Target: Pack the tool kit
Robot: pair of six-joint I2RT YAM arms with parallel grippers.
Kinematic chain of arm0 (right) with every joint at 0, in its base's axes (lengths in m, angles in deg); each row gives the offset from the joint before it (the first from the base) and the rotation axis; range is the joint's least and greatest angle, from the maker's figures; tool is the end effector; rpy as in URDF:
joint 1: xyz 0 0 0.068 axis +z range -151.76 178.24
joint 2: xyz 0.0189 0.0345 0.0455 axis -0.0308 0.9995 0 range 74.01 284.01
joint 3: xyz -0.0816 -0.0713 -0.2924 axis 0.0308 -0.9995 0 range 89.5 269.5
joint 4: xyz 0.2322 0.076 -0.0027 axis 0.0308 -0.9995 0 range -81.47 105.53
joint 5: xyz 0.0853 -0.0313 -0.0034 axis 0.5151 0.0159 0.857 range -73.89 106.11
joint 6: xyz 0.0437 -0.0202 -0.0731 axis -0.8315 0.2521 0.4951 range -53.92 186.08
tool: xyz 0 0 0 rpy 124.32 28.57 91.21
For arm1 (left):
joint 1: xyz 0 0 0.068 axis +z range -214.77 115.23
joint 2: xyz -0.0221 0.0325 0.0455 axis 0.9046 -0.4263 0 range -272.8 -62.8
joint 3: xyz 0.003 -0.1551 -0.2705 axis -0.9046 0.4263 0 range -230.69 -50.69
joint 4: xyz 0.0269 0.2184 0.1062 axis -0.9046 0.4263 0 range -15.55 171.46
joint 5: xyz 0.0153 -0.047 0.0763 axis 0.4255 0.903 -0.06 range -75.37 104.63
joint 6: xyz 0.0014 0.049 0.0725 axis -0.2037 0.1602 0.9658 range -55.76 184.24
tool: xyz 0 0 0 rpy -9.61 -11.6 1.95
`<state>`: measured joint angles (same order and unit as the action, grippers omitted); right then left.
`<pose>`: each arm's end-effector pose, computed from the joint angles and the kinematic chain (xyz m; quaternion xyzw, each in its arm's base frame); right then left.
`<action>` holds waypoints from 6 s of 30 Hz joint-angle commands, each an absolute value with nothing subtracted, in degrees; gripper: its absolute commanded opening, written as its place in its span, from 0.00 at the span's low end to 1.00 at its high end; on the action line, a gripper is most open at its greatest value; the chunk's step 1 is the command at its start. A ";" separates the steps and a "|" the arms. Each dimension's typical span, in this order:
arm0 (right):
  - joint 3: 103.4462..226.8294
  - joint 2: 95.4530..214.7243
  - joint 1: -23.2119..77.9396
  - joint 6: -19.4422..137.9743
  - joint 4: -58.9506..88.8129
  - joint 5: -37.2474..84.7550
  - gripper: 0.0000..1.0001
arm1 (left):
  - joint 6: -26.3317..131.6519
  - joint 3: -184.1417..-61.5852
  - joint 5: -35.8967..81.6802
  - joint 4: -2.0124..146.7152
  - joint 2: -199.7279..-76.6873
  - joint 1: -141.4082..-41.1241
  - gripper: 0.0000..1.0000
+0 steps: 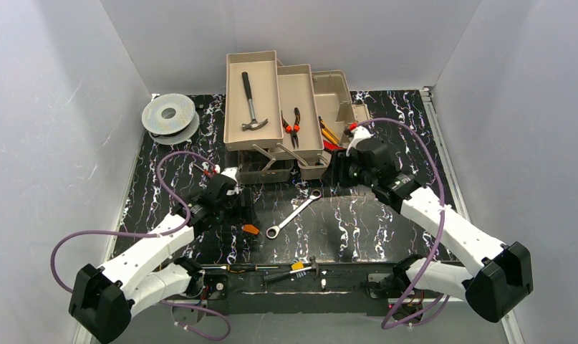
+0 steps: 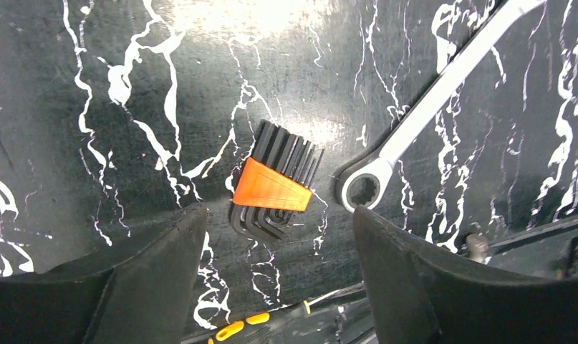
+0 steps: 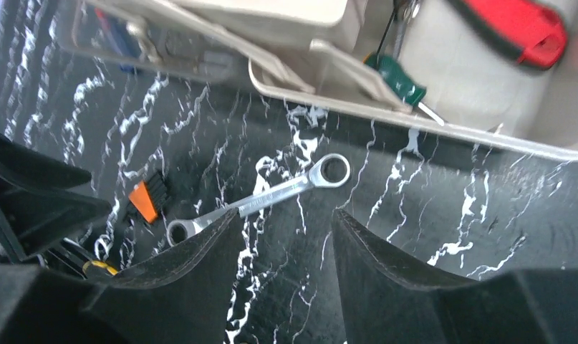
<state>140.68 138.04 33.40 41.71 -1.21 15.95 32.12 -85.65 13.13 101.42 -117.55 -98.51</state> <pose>0.2069 0.1455 0.3202 -0.0805 0.8605 0.2486 0.4373 0.1523 -0.0994 0.2312 0.0084 0.9295 -0.1901 0.3159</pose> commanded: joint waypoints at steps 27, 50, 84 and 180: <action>138.28 139.38 34.67 41.68 2.69 15.62 0.56 | 27.31 -86.25 9.12 108.38 -128.75 -105.67 0.37; 140.57 140.15 34.66 42.19 1.82 17.97 0.56 | 39.41 -91.79 10.37 104.61 -135.25 -106.79 0.98; 143.27 139.96 34.63 42.34 0.96 18.88 0.56 | 38.59 -101.04 15.00 109.63 -140.55 -107.02 0.17; 192.57 175.02 31.64 24.88 -11.98 -5.30 0.47 | 45.95 -122.00 10.44 92.42 -121.43 -93.54 0.98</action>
